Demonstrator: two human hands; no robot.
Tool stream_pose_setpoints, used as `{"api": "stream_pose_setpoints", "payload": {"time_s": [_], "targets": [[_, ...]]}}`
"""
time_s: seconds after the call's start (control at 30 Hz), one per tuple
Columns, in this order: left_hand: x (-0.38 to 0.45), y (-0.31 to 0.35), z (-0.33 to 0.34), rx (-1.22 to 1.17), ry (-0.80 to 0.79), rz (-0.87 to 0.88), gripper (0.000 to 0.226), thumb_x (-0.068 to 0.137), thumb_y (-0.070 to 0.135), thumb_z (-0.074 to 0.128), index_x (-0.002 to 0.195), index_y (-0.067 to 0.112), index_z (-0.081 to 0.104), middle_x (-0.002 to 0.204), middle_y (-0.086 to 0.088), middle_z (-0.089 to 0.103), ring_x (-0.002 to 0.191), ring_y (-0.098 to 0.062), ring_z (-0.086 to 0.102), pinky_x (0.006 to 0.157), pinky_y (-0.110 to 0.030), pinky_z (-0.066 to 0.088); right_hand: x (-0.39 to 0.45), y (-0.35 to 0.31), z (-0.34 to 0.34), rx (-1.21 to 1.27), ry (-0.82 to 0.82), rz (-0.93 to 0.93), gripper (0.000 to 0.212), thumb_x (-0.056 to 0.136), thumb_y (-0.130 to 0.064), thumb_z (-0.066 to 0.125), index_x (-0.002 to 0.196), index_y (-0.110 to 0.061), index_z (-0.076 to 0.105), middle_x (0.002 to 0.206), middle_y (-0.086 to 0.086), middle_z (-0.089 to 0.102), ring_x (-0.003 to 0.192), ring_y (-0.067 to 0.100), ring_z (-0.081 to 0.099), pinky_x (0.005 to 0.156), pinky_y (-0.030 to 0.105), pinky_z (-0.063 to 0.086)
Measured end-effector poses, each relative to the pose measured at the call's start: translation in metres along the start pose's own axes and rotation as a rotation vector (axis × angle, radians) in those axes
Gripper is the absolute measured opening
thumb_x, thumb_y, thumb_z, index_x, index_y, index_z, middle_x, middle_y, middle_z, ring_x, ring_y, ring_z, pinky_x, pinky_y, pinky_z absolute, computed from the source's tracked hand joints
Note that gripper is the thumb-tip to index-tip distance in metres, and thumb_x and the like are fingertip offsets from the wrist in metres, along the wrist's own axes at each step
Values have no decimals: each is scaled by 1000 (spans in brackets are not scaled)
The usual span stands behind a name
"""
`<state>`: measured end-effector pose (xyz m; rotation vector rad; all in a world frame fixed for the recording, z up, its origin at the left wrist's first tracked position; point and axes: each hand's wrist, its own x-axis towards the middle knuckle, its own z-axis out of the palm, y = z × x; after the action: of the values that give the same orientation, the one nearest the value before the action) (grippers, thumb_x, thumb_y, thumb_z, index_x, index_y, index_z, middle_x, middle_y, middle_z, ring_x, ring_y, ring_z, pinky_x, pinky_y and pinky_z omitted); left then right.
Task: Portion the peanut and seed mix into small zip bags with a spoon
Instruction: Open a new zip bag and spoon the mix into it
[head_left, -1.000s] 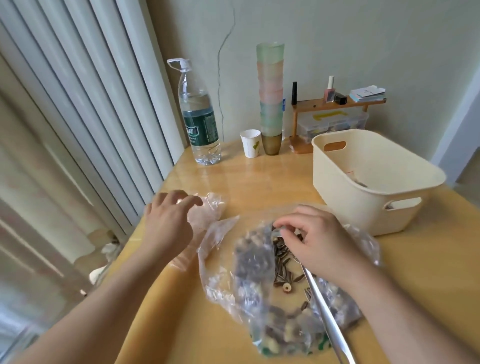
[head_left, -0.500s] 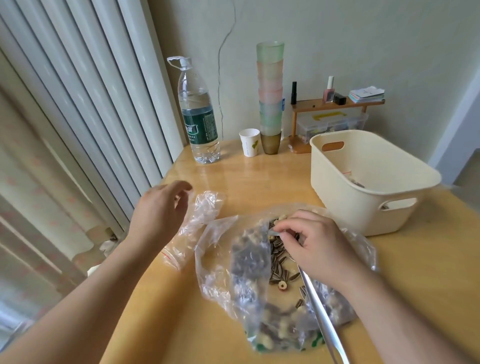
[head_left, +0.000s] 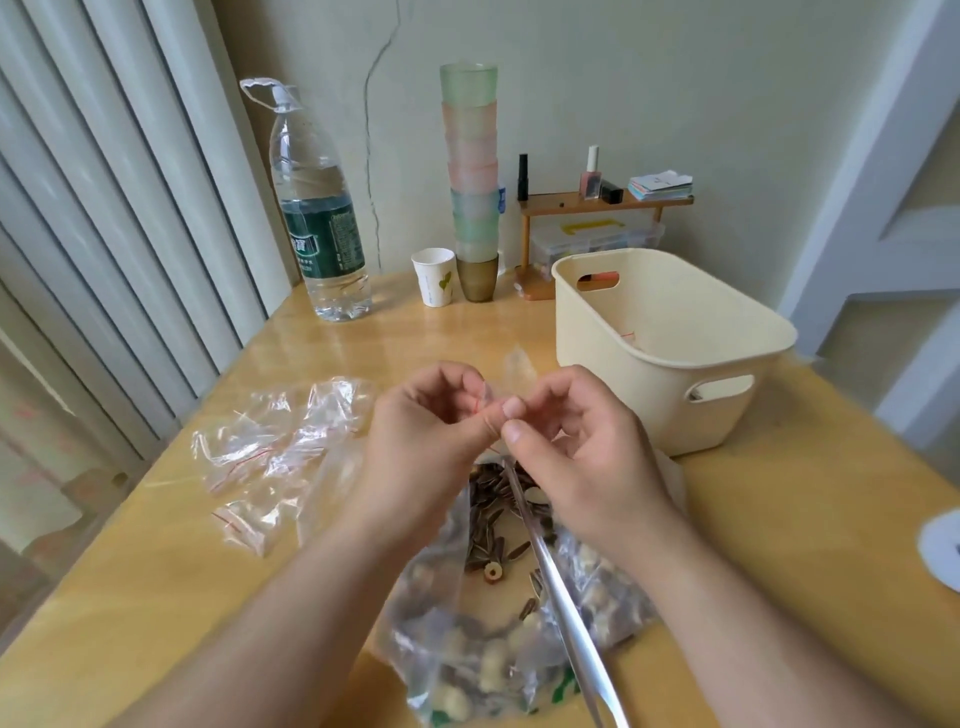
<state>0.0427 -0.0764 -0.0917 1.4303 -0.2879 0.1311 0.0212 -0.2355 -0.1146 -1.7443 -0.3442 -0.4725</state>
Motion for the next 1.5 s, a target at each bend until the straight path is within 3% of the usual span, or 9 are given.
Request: {"api": "stream_pose_setpoints", "payload": {"time_s": [0.2, 0.37, 0.53, 0.7, 0.97, 1.07, 1.17, 1.27, 1.5], "targets": [[-12, -13, 0, -243, -42, -141, 27, 79, 10, 88, 93, 4, 66, 96, -29, 65, 92, -39, 64, 94, -53, 59, -1, 0, 4, -19, -58, -5, 34, 77, -52, 83, 99, -34, 66, 97, -3, 75, 92, 20, 73, 82, 53, 62], [-19, -3, -9, -269, -103, -120, 25, 82, 6, 74, 106, -1, 73, 104, -26, 77, 102, -37, 76, 89, -39, 62, -1, 0, -2, -108, -52, 40, 42, 72, -49, 89, 108, -43, 69, 97, -13, 75, 82, 14, 73, 79, 46, 63], [-23, 2, -10, 35, -44, 38, 14, 90, 2, 73, 104, 5, 77, 96, -10, 81, 95, -24, 79, 83, -27, 62, -2, 2, 0, -141, -75, -11, 32, 87, -40, 80, 118, -42, 73, 102, -15, 74, 86, 16, 71, 76, 46, 62], [-23, 0, -13, 122, 13, 62, 11, 86, 7, 81, 96, 10, 79, 86, -10, 81, 86, -24, 79, 86, -38, 63, 1, 7, -3, -196, -129, -118, 34, 96, -26, 73, 130, -30, 72, 109, -13, 66, 97, 16, 66, 83, 40, 60], [-27, 4, -13, 246, 78, 141, 16, 87, 7, 83, 90, 23, 79, 81, 1, 80, 75, -12, 74, 70, -23, 57, 2, 2, -12, -322, 105, -138, 19, 101, -12, 65, 112, -19, 79, 96, -14, 73, 90, 2, 69, 78, 15, 52], [-27, 9, -19, 483, 58, 337, 15, 89, 25, 82, 99, 35, 76, 95, 10, 77, 92, -9, 70, 79, -30, 56, 4, 0, -13, -142, 161, 18, 19, 99, -14, 67, 110, -24, 78, 82, -14, 74, 78, 3, 68, 79, 27, 58], [-22, 6, -24, 901, -88, 716, 65, 81, 46, 87, 137, 24, 64, 141, 1, 61, 136, -26, 52, 111, -49, 43, 3, -6, -10, 88, 99, 147, 29, 97, -6, 65, 94, -32, 78, 64, -8, 64, 63, 9, 58, 68, 32, 53], [-19, 2, -23, 1069, -227, 772, 100, 81, 66, 79, 157, 14, 41, 157, -4, 46, 153, -28, 32, 124, -50, 30, -1, -11, -6, 192, -52, 209, 17, 91, -6, 69, 90, -21, 77, 60, -3, 61, 60, 14, 54, 62, 31, 50], [-21, -5, -30, 1023, -280, 460, 89, 83, 82, 59, 151, 29, 36, 126, 16, 51, 109, -3, 50, 89, -25, 42, -3, -14, -7, 92, -147, 151, 35, 94, -1, 69, 115, -29, 71, 67, 3, 69, 67, 17, 65, 78, 35, 58]]}}
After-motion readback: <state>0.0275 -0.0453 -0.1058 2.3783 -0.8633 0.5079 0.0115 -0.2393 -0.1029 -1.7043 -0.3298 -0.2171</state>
